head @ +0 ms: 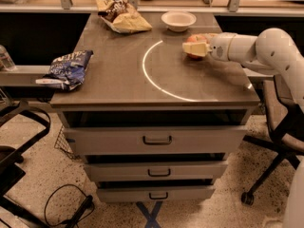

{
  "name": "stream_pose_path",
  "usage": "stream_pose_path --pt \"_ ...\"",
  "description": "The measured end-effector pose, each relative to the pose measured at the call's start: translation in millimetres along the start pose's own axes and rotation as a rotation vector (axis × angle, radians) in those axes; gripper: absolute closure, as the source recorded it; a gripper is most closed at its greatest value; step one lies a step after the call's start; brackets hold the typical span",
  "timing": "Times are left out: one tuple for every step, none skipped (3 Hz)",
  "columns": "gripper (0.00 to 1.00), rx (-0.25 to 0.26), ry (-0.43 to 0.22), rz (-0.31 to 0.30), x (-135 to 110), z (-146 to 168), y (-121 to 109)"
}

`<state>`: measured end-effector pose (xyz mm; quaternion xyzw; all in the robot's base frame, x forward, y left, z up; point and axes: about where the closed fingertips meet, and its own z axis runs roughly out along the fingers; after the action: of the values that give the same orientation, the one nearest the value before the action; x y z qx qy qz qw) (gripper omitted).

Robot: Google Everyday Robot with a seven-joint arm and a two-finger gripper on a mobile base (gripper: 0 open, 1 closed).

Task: Move apple near blue chip bag

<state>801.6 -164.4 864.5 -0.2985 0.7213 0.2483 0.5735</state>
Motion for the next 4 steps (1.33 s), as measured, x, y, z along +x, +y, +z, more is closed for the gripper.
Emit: stream_pose_path --pt "1.00 -0.012 -0.007 -0.053 -40 -7 6" --pt "1.00 -0.036 -0.022 -0.080 -63 -10 18" --pt "1.00 -0.067 -0.051 -0.116 -82 -27 56" --pt "1.00 -0.121 -0.042 -0.113 -71 -24 97"
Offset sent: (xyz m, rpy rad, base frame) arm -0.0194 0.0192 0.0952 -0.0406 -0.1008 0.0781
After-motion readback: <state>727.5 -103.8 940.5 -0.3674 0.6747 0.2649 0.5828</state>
